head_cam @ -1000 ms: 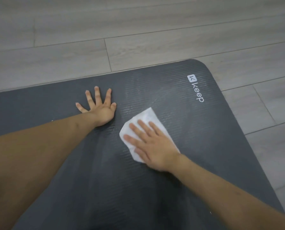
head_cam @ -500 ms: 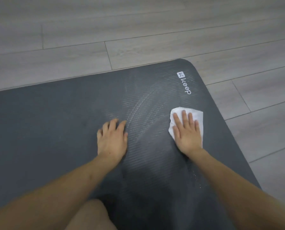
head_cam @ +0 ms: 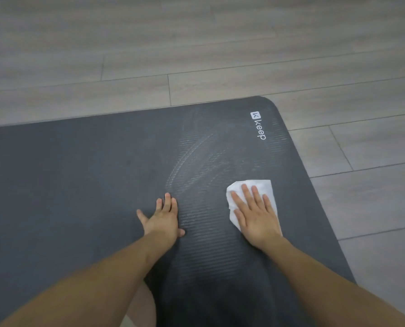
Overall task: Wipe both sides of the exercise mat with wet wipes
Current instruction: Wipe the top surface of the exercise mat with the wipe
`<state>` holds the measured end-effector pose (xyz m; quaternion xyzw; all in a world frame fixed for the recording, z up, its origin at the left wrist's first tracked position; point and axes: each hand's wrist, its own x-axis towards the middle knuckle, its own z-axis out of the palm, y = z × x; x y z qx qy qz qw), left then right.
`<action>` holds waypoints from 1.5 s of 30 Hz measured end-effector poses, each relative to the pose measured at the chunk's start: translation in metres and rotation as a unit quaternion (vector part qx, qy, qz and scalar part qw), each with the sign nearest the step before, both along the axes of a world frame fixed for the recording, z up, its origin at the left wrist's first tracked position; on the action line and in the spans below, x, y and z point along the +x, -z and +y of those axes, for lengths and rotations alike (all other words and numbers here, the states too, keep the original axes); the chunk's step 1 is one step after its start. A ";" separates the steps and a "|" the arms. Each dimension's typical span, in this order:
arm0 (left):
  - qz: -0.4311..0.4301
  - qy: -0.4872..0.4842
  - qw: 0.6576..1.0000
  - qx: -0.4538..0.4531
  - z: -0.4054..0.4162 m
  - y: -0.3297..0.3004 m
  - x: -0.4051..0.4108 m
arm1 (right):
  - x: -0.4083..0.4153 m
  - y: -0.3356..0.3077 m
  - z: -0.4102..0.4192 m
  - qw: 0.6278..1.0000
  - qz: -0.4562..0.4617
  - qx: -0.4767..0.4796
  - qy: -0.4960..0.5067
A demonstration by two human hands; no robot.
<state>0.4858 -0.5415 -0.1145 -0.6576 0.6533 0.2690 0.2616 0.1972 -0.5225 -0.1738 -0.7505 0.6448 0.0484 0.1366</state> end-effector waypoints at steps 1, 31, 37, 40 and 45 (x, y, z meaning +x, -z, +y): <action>-0.001 -0.003 1.000 -0.007 0.001 0.001 0.001 | -0.023 0.000 -0.005 0.999 0.005 -0.008 0.032; -0.052 -0.044 0.986 -0.149 0.026 0.016 -0.002 | -0.050 0.013 -0.108 0.992 -0.015 -0.032 0.119; -0.011 -0.186 0.949 -0.253 0.060 0.016 0.023 | 0.136 0.011 -0.034 0.981 -0.048 -0.009 -0.188; -0.025 -0.218 0.943 -0.251 0.081 0.022 0.039 | 0.160 0.008 -0.021 0.959 -0.036 -0.018 -0.281; -0.012 -0.200 0.946 -0.255 0.086 0.031 0.034 | 0.077 0.012 -0.070 0.973 -0.041 -0.035 -0.225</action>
